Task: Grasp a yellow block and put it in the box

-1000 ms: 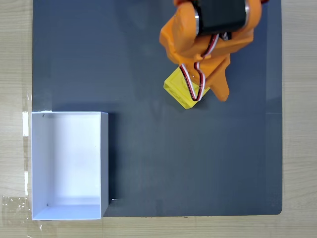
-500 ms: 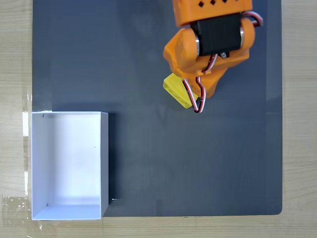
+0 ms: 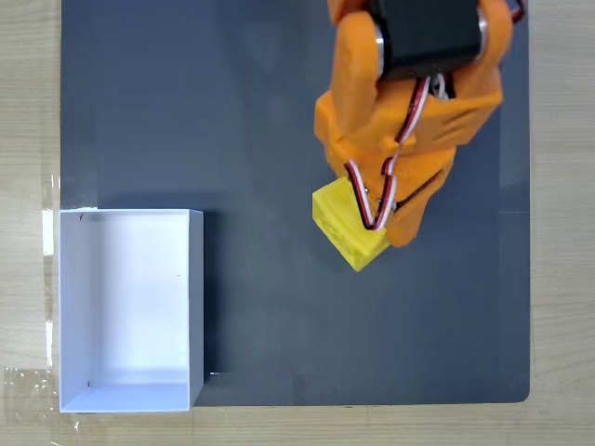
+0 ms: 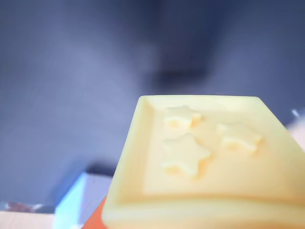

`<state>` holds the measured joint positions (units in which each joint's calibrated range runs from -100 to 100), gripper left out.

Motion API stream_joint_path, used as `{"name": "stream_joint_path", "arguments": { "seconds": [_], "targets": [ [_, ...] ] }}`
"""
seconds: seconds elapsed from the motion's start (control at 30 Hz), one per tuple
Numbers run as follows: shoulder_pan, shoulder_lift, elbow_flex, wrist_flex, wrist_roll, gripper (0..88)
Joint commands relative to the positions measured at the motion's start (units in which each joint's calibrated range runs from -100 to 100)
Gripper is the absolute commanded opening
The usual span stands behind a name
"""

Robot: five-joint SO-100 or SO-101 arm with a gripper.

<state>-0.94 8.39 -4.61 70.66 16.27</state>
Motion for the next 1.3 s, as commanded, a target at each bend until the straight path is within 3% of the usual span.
{"name": "stream_joint_path", "arguments": {
  "seconds": [0.0, 0.17, 0.5, 1.27],
  "targets": [
    [3.22, -3.89, -11.54, -4.34, -5.67, 21.7],
    [10.29, -3.81, -16.33, -14.90, -10.71, 21.1],
    [24.09, 2.97, -14.80, -28.95, -11.55, 21.1],
    [28.64, 18.31, -14.80, -29.48, -11.44, 21.3]
  ]
}}
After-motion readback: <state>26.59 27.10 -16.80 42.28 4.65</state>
